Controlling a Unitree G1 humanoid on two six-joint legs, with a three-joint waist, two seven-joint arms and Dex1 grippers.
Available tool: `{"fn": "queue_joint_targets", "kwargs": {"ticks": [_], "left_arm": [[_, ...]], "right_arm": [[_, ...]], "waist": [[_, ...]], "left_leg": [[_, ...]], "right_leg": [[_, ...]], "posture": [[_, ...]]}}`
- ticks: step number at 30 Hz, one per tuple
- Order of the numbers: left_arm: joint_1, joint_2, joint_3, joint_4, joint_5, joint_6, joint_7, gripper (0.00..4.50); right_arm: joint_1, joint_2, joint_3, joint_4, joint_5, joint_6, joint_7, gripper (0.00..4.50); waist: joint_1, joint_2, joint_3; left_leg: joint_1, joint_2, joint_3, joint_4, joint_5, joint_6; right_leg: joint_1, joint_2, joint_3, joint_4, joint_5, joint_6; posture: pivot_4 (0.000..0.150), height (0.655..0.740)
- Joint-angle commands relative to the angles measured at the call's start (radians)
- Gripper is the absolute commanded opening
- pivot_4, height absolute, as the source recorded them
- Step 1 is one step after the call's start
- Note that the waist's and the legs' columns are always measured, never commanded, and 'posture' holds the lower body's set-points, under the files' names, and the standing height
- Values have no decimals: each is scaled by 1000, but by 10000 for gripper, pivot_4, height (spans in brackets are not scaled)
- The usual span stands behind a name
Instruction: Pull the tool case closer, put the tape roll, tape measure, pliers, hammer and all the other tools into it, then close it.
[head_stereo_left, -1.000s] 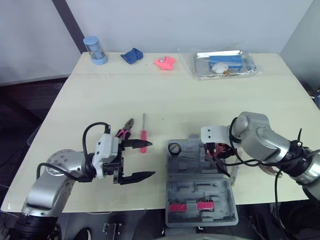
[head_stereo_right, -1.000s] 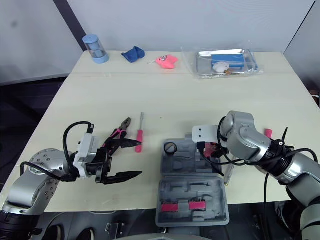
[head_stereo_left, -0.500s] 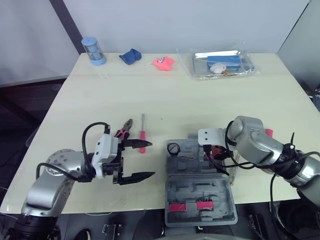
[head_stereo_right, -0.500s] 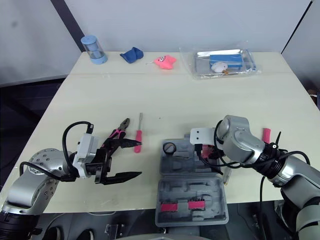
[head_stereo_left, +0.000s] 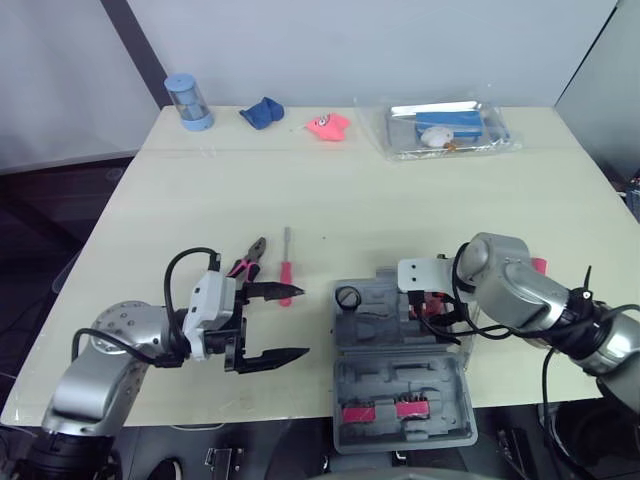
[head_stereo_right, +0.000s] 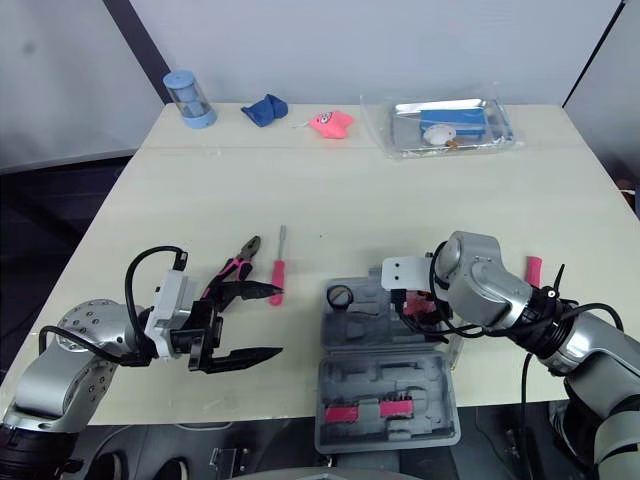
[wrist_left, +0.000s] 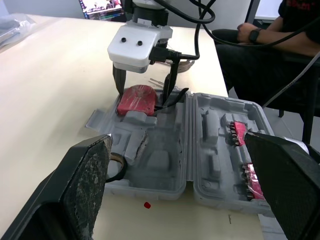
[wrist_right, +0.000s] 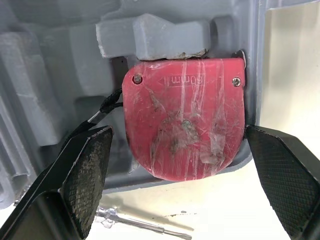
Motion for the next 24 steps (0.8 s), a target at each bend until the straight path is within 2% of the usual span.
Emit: {"fn": "queue_joint_targets", "kwargs": {"ticks": [1,7,11,14,17,20,24], "left_arm": [[5,6,27,-24,-19,-12,-7,45000],[4,3,23,-22,-16,-14,-7,45000],[2,3,23,-21,-16,-16,-7,45000],[2,4,25,-22,-18,-17,-8,45000],[2,6,27,-21,-20,-16,-10,45000],[-5,7,24,-18,-21,-14,-12,45000],[-18,8,19,-9,-21,-13,-18,45000]], "right_arm": [[-9,-39,-50,-60,9,31,8,44399],[6,-117,-131,-148,76,71,30,44399],[118,-69,-325,-167,185,48,-37,44399],[239,-88,-456,-190,267,-17,-49,37456],[356,-72,-584,-205,354,-158,-63,24977],[452,-64,-670,-190,400,-264,-92,24977],[538,23,-781,-147,465,-412,-161,24977]], "waist": [[1,0,0],[3,1,0],[3,1,0],[7,1,0],[20,1,0],[23,1,0],[24,1,0]], "left_leg": [[0,0,0,0,0,0],[-1,0,0,0,0,0],[-1,0,-1,0,0,0],[-1,0,-1,0,0,0],[-1,0,-1,0,0,0],[-1,0,-1,0,0,0],[1,0,-1,1,0,0]], "right_leg": [[0,0,0,0,0,0],[0,0,0,0,0,0],[0,0,-1,-1,0,0],[0,0,-1,-1,0,0],[1,0,-1,-1,0,0],[1,0,-1,0,0,0],[2,1,-1,0,0,0]], "posture": [[1500,7400],[1500,7400],[1500,7400],[1500,7400],[1500,7400],[1500,7400],[1500,7400]]}}
